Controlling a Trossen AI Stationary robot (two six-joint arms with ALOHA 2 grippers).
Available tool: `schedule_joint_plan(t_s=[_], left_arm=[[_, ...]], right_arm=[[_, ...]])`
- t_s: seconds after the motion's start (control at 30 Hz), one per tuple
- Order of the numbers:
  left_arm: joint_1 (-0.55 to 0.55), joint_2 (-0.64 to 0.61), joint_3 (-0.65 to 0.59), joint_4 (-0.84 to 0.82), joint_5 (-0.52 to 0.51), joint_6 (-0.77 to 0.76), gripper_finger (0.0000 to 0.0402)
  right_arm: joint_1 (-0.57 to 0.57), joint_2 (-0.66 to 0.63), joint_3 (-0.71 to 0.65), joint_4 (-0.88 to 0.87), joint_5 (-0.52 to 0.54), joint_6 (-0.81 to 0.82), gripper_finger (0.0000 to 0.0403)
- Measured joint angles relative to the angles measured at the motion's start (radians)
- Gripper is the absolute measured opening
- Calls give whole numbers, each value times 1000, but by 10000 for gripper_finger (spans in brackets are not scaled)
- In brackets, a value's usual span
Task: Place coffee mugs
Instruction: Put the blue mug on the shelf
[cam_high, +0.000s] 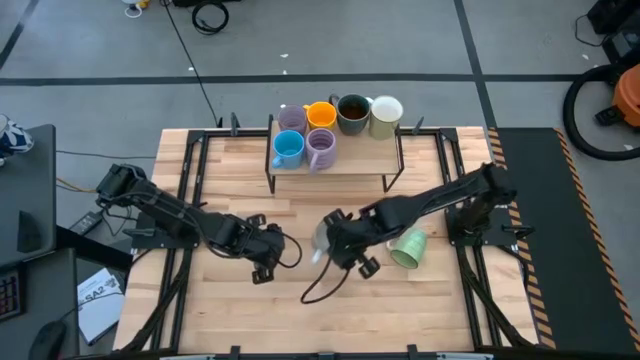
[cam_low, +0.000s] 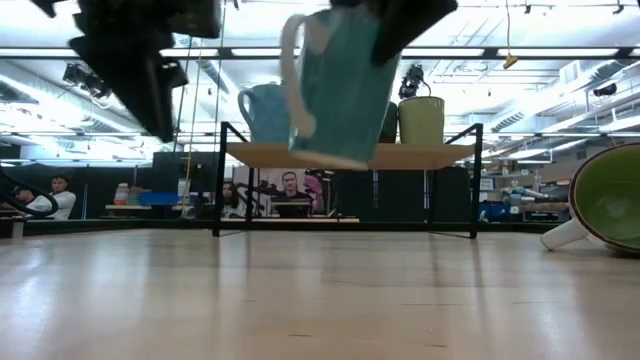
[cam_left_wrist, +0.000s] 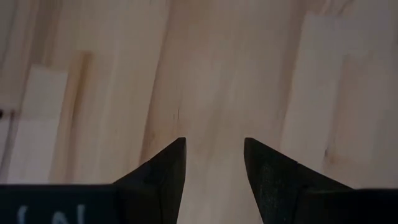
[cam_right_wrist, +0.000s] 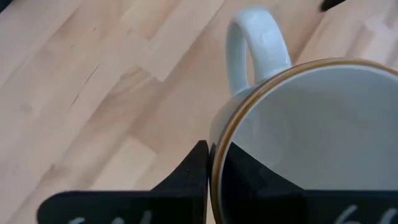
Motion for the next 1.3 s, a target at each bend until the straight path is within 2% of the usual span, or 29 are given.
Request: schedule_joint_plan(t_s=[0.23, 0.6, 0.73, 0.93, 1.13, 1.3], left_arm=[[53, 0, 0, 101, 0, 83, 169], [139, 0, 0, 129, 0, 83, 169], [166, 0, 0, 129, 0, 83, 169], [204, 0, 0, 129, 0, 84, 169], [240, 0, 0, 129, 1, 112, 169], [262, 0, 0, 129, 1, 143, 169]], right_arm=[[-72, -145, 1, -84, -3, -139, 38], [-275, -295, 2, -179, -3, -449, 39], [-355, -305, 2, -198, -3, -579, 39], [-466, -300, 2, -220, -7, -682, 39], [-541, -300, 2, -222, -8, -717, 39], [-579, -300, 2, -240, -53, -717, 39]])
